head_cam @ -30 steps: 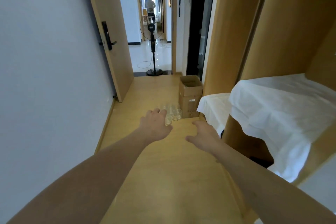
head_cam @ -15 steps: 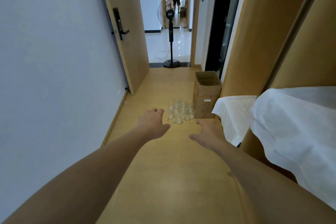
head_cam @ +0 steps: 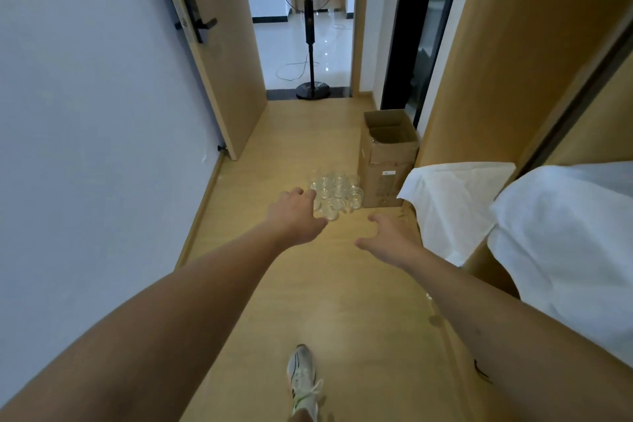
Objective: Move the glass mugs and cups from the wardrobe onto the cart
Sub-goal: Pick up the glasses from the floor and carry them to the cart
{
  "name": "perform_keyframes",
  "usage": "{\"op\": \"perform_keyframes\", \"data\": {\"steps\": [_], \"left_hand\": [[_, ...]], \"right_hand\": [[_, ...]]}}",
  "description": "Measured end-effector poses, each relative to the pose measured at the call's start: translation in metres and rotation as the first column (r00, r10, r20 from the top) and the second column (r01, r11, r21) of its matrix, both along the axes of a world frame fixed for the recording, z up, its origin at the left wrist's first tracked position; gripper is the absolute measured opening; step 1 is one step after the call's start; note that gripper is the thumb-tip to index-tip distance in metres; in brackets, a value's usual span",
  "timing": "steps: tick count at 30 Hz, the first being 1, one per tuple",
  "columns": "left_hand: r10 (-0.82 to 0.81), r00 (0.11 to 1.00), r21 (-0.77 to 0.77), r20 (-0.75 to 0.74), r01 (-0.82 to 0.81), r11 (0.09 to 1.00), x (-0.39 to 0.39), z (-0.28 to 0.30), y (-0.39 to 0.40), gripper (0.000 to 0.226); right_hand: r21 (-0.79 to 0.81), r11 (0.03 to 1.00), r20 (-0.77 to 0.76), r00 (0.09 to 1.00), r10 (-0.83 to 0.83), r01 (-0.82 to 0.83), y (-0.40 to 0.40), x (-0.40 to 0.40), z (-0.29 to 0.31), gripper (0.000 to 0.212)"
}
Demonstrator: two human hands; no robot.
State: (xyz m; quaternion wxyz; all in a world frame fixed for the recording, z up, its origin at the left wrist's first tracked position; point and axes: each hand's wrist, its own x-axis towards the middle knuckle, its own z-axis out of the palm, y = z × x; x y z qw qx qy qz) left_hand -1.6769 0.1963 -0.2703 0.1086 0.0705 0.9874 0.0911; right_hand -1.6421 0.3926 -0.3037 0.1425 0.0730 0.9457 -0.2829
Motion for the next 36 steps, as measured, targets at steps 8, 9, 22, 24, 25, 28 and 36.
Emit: {"op": "perform_keyframes", "data": {"steps": [8, 9, 22, 24, 25, 28, 36], "left_hand": [[0.007, 0.998, 0.076, 0.059, -0.012, 0.997, -0.131, -0.039, -0.040, 0.067], [0.010, 0.997, 0.081, 0.071, -0.016, 0.997, -0.146, -0.043, -0.047, 0.067], [0.052, 0.983, 0.115, 0.175, -0.073, 0.991, -0.283, -0.084, -0.101, 0.069], [0.054, 0.981, 0.112, 0.185, -0.076, 0.991, -0.301, -0.088, -0.101, 0.069], [0.056, 0.981, 0.111, 0.187, -0.078, 0.991, -0.311, -0.090, -0.101, 0.068], [0.067, 0.979, 0.104, 0.195, -0.088, 0.991, -0.346, -0.099, -0.098, 0.068], [0.117, 0.953, 0.052, 0.279, -0.137, 0.989, -0.468, -0.136, -0.078, 0.070]], "right_hand": [[0.035, 0.999, 0.062, 0.998, -0.022, 0.019, -0.043, -0.114, -0.025, 0.074], [0.040, 0.999, 0.077, 0.997, -0.020, 0.017, -0.049, -0.126, -0.027, 0.074], [0.051, 0.998, 0.138, 0.989, -0.047, 0.040, -0.102, -0.255, -0.046, 0.069], [0.038, 0.999, 0.147, 0.988, -0.043, 0.038, -0.105, -0.276, -0.053, 0.073], [0.031, 0.999, 0.154, 0.987, -0.038, 0.034, -0.106, -0.287, -0.058, 0.074], [0.016, 0.999, 0.179, 0.983, -0.032, 0.029, -0.104, -0.327, -0.075, 0.075], [-0.039, 0.995, 0.259, 0.963, -0.074, 0.087, -0.083, -0.457, -0.127, 0.074]]}}
